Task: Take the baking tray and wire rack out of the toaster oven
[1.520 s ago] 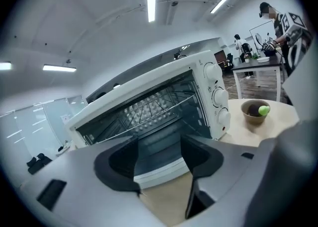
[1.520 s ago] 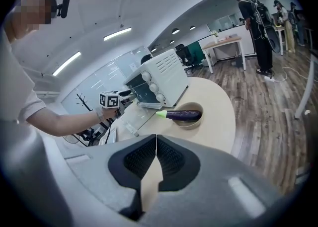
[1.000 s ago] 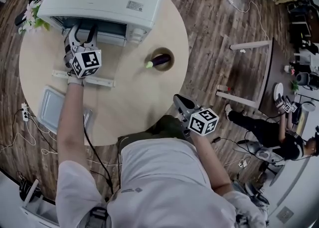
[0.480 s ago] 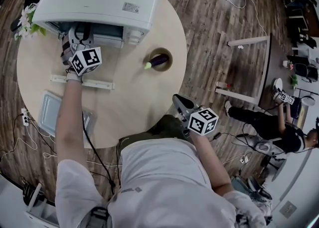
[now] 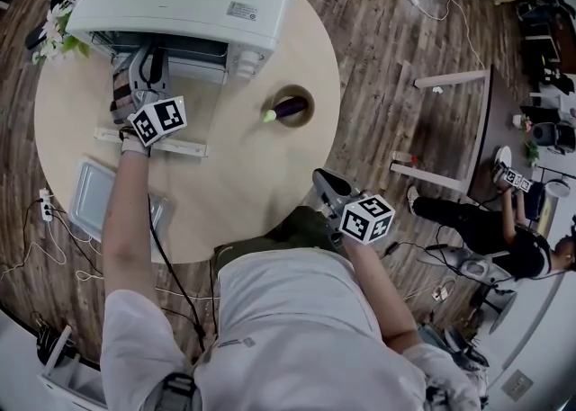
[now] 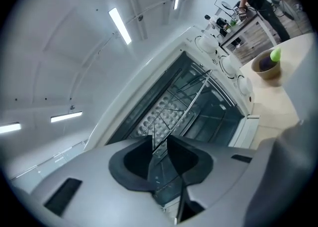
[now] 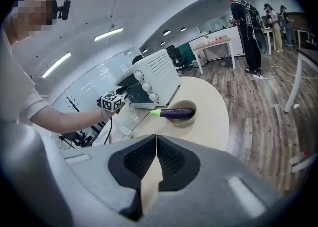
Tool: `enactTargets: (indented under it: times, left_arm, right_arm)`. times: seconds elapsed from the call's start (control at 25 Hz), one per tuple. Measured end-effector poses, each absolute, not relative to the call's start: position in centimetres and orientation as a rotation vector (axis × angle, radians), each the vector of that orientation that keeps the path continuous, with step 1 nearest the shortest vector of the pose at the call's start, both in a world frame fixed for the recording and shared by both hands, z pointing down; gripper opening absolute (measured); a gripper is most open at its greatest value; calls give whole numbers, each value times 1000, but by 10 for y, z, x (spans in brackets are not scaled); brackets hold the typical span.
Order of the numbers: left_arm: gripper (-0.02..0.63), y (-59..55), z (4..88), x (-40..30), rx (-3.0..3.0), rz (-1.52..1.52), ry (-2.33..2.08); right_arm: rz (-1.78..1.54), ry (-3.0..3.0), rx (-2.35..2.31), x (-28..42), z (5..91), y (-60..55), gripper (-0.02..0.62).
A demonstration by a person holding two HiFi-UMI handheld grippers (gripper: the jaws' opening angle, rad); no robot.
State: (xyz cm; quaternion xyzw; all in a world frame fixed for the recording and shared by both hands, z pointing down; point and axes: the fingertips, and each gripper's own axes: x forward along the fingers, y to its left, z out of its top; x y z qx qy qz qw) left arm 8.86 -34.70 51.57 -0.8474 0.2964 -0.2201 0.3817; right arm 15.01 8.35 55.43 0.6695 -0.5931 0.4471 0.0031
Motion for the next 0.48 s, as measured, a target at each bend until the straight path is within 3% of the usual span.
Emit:
enactTargets:
  times: [0.48]
  left_arm:
    - [80,-323,513,57,-2149,-568,783]
  right_arm:
    - [1380,-1906,2053,143,552,86,8]
